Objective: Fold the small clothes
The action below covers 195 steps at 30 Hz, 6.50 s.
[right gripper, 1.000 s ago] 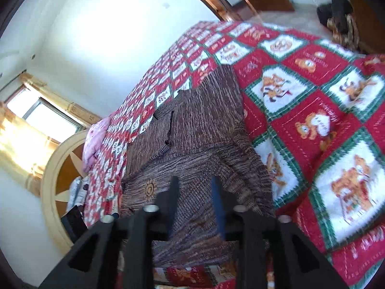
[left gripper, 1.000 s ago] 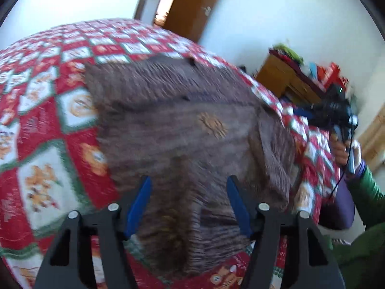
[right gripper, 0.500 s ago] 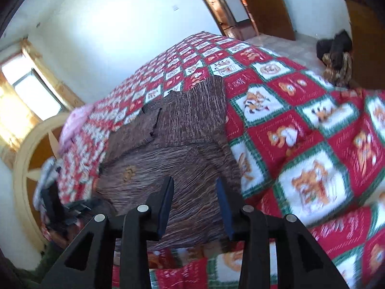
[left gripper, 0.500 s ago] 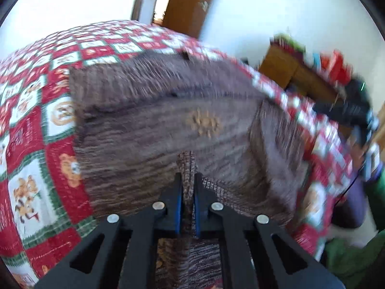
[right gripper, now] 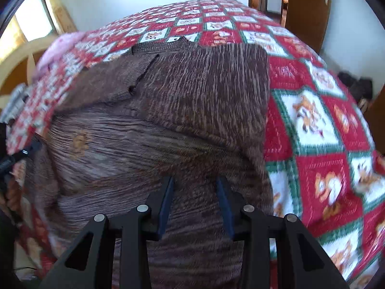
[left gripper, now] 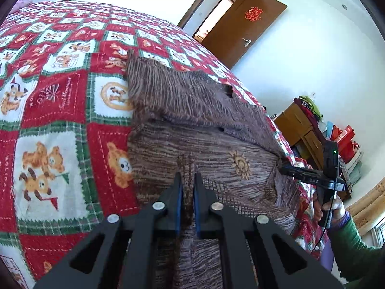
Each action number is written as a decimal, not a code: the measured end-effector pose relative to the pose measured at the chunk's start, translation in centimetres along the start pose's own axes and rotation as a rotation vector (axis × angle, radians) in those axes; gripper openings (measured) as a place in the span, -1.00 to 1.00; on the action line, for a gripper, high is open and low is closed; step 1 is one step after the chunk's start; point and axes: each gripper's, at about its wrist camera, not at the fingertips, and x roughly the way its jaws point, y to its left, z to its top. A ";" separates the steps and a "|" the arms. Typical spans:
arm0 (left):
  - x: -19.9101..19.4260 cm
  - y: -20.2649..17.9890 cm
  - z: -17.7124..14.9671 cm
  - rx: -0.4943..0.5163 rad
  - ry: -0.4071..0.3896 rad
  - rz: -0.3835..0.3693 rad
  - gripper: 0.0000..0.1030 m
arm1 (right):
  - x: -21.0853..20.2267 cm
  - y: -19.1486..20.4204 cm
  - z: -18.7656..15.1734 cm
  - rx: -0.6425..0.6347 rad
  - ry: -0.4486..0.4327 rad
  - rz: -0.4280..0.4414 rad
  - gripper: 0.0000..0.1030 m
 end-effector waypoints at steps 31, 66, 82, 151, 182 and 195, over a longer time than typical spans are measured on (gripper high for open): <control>1.0 -1.6 0.7 0.222 0.076 0.169 0.21 | -8.0 -1.0 -0.8 0.124 -0.200 0.027 -0.82; -2.8 -3.2 2.3 0.123 -0.124 0.135 -0.85 | -11.9 -0.6 -1.1 0.149 -0.303 -0.044 -0.83; -0.6 -2.2 9.0 0.085 -0.190 0.216 -0.85 | -11.7 -0.8 4.7 0.129 -0.388 -0.139 -0.83; 11.9 -9.4 4.5 0.321 -0.017 0.578 -0.17 | 1.8 1.2 1.9 0.238 -0.071 -0.093 -0.70; 6.2 -5.6 2.2 0.106 -0.009 0.645 0.41 | 1.7 0.1 1.2 0.306 -0.117 -0.010 -0.69; 1.3 -1.2 1.1 -0.191 -0.164 0.608 0.43 | 0.0 2.3 1.0 0.328 -0.180 0.042 -0.69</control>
